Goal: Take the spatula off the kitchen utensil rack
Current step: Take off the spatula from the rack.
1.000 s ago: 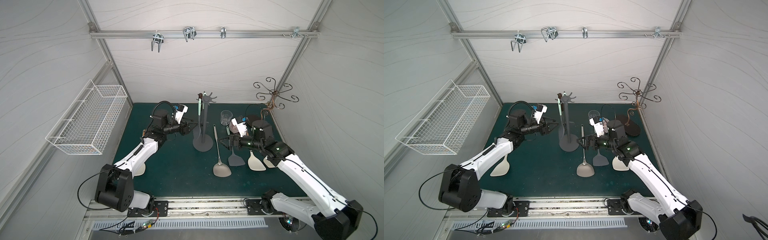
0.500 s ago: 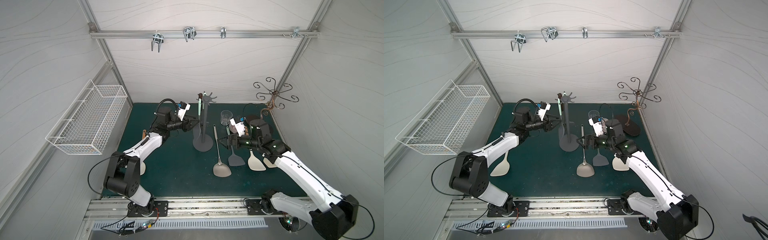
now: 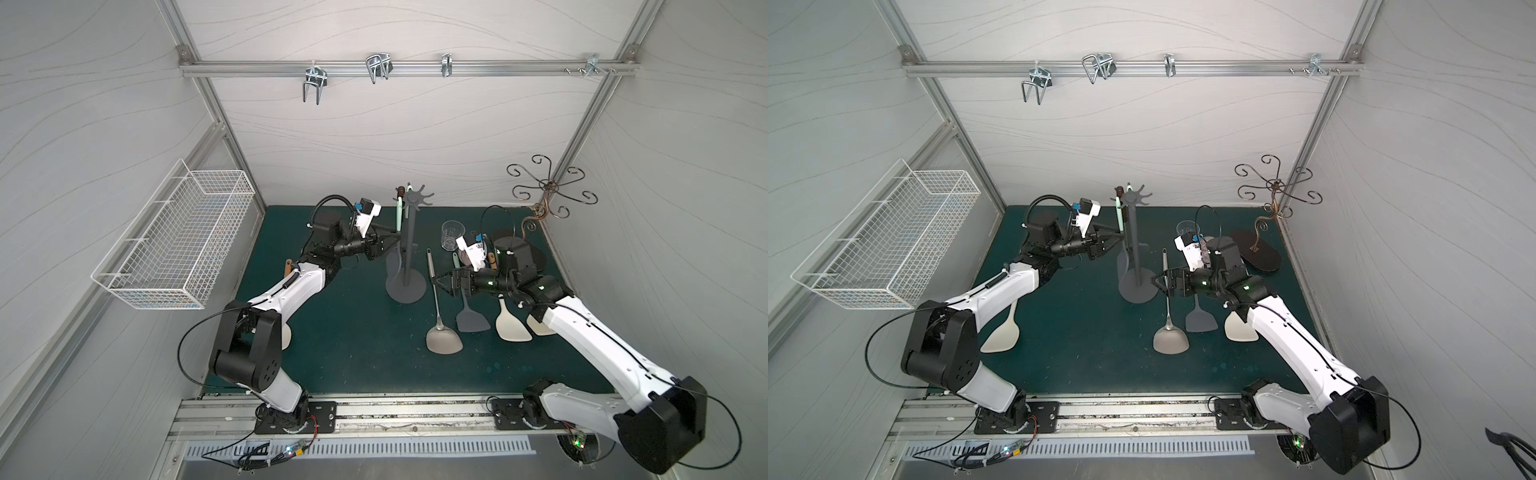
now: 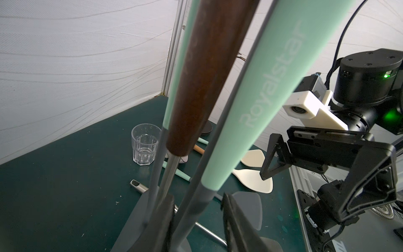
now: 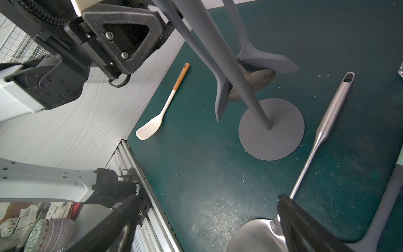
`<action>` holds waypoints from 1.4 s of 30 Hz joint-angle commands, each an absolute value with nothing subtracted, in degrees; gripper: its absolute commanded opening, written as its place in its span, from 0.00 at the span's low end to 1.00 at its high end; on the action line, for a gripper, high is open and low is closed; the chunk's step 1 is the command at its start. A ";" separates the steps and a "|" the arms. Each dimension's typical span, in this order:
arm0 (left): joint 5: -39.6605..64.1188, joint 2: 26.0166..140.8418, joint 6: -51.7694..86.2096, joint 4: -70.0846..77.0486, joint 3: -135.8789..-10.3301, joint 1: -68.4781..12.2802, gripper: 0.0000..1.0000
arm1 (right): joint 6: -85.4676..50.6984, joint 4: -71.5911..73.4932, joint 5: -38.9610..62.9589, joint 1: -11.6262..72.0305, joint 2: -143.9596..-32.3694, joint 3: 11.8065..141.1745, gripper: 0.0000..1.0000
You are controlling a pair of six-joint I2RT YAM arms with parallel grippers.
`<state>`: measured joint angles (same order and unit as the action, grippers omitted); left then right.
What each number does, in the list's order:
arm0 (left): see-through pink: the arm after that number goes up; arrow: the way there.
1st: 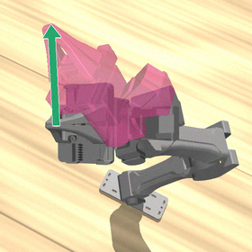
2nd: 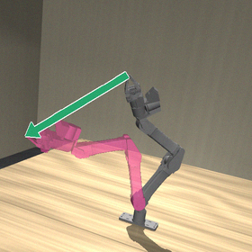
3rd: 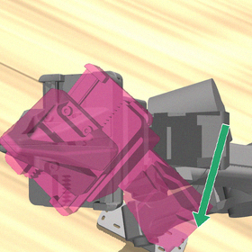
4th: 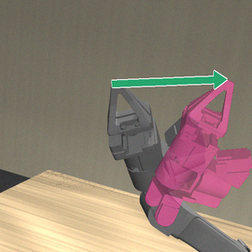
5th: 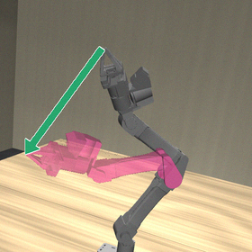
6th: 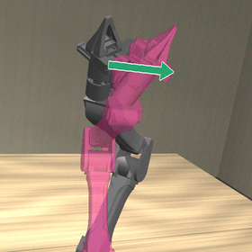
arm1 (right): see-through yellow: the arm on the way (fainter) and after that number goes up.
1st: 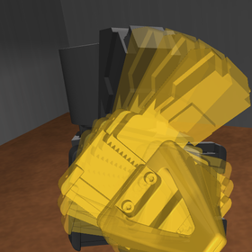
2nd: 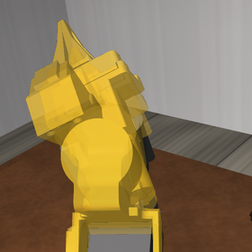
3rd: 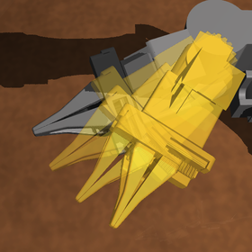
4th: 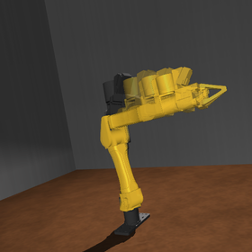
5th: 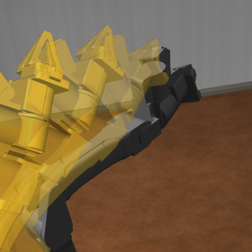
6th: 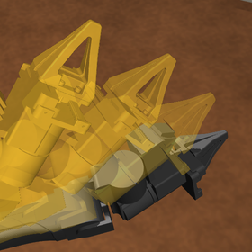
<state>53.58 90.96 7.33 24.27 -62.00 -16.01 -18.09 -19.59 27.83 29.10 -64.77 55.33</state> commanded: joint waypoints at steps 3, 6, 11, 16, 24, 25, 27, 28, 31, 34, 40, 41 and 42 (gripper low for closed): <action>56.07 92.16 8.21 28.73 -64.21 -16.66 0.40 | -17.77 -17.58 29.30 28.65 -65.44 57.13 0.99; 55.72 92.36 7.52 27.95 -64.18 -17.19 0.41 | -18.06 -16.96 29.75 28.65 -65.92 56.87 0.99; 56.26 93.34 8.39 28.98 -64.33 -17.62 0.41 | -17.96 -16.67 30.23 28.56 -66.36 56.93 0.99; 55.40 93.40 7.72 28.40 -64.34 -17.93 0.37 | -18.11 -16.02 30.49 28.49 -66.84 56.78 0.99; 54.03 92.22 6.57 26.38 -63.54 -17.93 0.21 | -18.60 -14.66 31.16 28.48 -67.53 56.47 0.99; 53.57 91.69 6.39 26.12 -63.10 -17.93 0.19 | -18.70 -14.43 31.16 28.48 -67.66 56.43 0.99; 52.43 90.31 5.61 25.11 -62.07 -17.93 0.17 | -18.83 -14.05 31.61 28.48 -67.89 56.43 0.99; 51.67 89.56 5.30 24.83 -61.26 -17.93 0.15 | -18.90 -13.90 31.72 28.48 -68.02 56.35 0.99; 49.25 86.98 3.94 21.95 -59.67 -17.93 0.13 | -19.07 -13.73 32.15 28.48 -68.12 56.32 0.99; 47.69 84.23 3.09 20.36 -58.12 -17.93 0.12 | -19.23 -13.47 32.32 28.48 -67.94 56.09 0.99; 44.30 79.08 1.18 16.98 -55.40 -18.61 0.09 | -20.26 -12.57 33.02 28.48 -67.24 55.21 0.99; 43.69 78.44 0.98 16.51 -55.14 -18.72 0.08 | -20.41 -12.57 33.29 28.48 -67.09 55.20 0.99; 42.93 77.87 0.63 16.01 -54.96 -18.72 0.07 | -20.55 -12.33 33.61 28.48 -66.92 54.98 0.99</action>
<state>45.74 79.96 3.07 16.12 -55.05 -18.48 -19.70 -13.74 32.05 28.84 -67.79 55.33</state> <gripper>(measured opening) 0.147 0.989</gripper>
